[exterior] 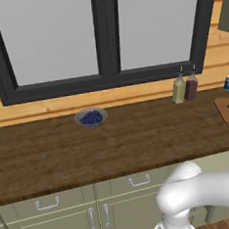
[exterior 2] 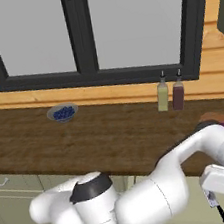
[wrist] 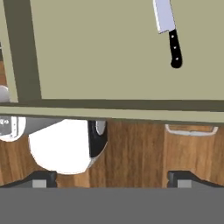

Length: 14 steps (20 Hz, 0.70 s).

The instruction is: Place the appropriate cutting tool for cutting the eggplant skin on the cutting board.

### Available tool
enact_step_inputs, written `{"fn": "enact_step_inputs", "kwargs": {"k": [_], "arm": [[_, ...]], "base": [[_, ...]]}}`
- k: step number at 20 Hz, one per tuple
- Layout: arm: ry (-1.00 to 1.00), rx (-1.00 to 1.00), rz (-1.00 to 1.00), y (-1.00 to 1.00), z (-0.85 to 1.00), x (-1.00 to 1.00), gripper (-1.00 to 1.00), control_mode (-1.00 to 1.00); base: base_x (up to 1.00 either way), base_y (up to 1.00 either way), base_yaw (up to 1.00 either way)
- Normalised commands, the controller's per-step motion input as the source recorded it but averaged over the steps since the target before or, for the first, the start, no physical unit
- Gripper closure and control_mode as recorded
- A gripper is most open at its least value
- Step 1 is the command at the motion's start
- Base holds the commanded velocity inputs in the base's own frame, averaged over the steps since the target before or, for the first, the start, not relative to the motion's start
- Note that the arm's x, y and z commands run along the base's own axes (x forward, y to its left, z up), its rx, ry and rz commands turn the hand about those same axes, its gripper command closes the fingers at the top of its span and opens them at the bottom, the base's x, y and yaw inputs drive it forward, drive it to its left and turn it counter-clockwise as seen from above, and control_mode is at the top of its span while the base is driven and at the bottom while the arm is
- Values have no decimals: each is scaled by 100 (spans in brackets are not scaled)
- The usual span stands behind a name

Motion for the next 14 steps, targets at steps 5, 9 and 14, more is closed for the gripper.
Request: {"fn": "enact_step_inputs", "kwargs": {"k": [5,9,14], "arm": [[1,0,2,-4,-100,48,-100,-100],[1,0,0,-9,-100,26,-100,-100],[1,0,0,-14,-89,3,-100,-100]], "base": [[0,0,0],[0,0,0],[0,0,0]]}}
